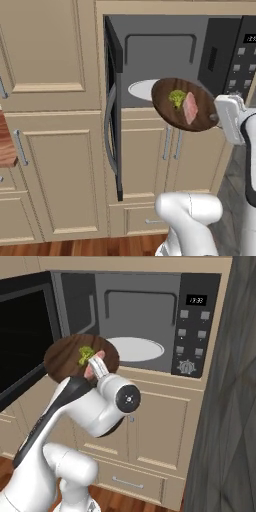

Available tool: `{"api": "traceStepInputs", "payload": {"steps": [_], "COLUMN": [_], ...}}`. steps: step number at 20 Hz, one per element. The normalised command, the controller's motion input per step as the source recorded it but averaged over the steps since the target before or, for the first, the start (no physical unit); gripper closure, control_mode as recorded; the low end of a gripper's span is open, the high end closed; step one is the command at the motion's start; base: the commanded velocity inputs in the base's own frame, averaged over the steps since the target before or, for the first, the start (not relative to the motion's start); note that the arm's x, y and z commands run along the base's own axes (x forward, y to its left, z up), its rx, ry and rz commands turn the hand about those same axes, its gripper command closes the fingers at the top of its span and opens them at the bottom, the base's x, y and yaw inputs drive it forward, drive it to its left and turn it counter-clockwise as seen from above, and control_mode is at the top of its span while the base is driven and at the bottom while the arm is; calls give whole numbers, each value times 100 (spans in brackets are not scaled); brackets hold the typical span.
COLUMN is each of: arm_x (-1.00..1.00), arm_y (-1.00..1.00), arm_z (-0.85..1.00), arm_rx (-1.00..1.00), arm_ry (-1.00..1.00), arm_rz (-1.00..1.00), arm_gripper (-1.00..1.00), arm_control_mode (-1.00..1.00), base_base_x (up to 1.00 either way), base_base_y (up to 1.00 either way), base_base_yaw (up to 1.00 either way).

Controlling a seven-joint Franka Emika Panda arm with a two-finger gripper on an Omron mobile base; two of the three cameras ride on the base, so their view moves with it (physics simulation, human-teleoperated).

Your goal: Place the bowl containing the steak and broccoli in the microwave. Close the microwave door and press the start button to microwave the meal.

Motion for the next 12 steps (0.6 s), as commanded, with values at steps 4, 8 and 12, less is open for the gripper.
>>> {"api": "traceStepInputs", "payload": {"steps": [4,8,12], "arm_x": [59,71,62], "arm_y": [-31,-31,-25], "arm_z": [3,0,22], "arm_rx": [-3,-7,-8], "arm_ry": [16,23,13], "arm_rz": [-13,-15,-15], "arm_gripper": [100,100,100], "arm_control_mode": [-100,-100,-100], "base_base_x": [0,0,0], "base_base_y": [0,0,0], "base_base_yaw": [0,0,0]}}
